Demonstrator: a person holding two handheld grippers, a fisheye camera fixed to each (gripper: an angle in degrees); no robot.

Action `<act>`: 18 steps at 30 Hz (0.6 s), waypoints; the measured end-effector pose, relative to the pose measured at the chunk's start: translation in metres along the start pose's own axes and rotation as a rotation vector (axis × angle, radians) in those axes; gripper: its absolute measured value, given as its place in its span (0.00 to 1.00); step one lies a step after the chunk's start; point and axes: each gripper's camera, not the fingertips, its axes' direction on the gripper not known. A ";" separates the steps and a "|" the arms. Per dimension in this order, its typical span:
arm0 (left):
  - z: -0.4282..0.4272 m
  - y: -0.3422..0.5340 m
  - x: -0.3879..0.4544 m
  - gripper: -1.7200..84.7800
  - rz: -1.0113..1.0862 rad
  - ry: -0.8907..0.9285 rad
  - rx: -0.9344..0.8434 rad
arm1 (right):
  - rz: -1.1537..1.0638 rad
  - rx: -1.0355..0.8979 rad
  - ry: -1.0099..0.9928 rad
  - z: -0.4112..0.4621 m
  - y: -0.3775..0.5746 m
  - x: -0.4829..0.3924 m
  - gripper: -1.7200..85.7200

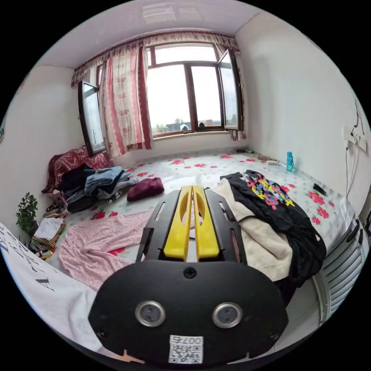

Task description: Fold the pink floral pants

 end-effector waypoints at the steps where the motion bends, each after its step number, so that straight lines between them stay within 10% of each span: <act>1: -0.001 0.003 -0.002 0.01 -0.001 0.007 0.000 | -0.005 -0.132 -0.015 0.025 0.009 0.004 0.03; 18: -0.015 0.014 -0.022 0.01 -0.027 -0.030 -0.020 | 0.190 -0.737 0.030 0.155 0.131 0.046 0.04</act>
